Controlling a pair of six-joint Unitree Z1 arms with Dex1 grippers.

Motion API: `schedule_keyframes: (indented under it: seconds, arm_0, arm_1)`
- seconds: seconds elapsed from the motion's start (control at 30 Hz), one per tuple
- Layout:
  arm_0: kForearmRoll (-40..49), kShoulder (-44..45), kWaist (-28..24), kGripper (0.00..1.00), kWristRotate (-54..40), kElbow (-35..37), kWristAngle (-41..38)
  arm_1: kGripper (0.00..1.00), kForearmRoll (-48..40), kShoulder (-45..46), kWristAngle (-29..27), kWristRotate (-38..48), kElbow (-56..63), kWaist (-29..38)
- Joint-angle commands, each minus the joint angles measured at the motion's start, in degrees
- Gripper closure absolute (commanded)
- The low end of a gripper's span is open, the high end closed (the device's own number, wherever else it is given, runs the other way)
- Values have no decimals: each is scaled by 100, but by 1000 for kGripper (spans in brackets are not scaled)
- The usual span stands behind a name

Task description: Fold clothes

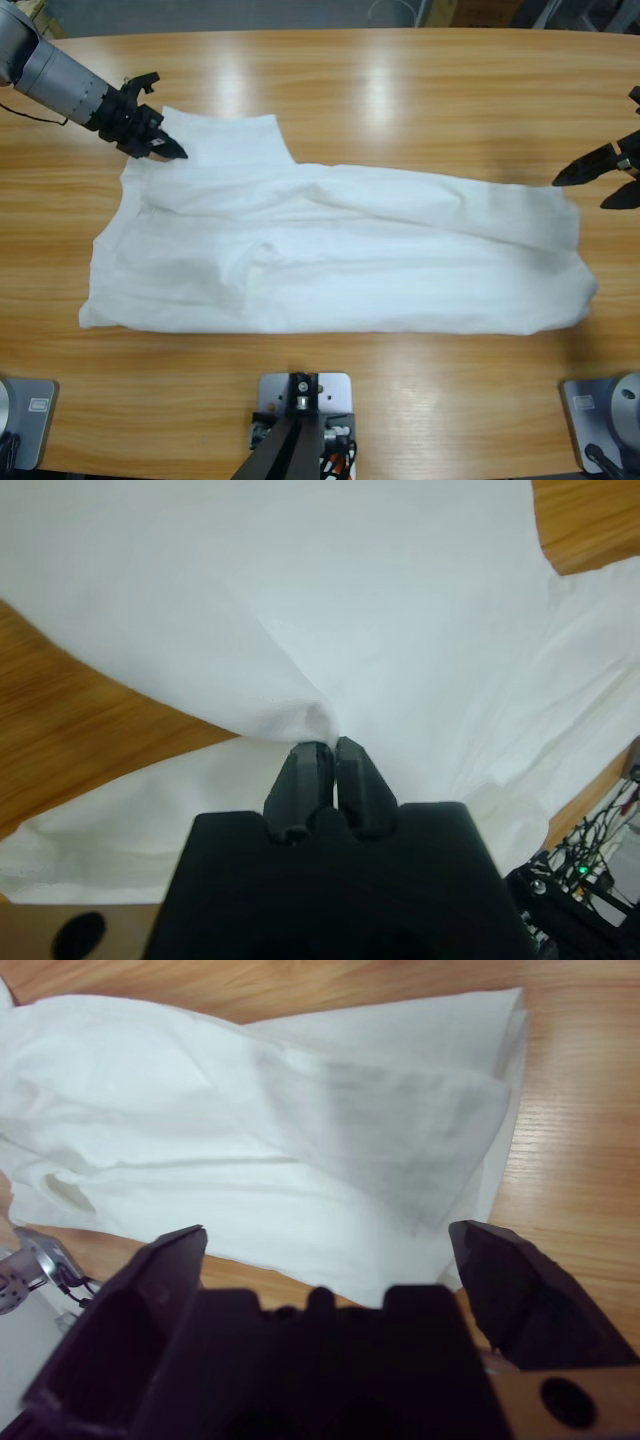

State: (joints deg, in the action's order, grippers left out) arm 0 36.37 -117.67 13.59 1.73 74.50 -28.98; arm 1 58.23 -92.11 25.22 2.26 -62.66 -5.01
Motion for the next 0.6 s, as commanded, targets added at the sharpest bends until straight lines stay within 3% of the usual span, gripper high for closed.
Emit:
schedule_keyframes:
  seconds: [0.03,0.37,0.6]
  arm_0:
    - [-86,-181,-44,1000,73,29,-194]
    - [14,543,-181,1000,82,19,-372]
    - [167,1123,-179,1000,55,-428,-372]
  arm_1:
    - [0,-75,247,124,-94,210,62]
    - [0,-116,178,27,-15,196,62]
    - [0,-137,208,36,-15,210,62]
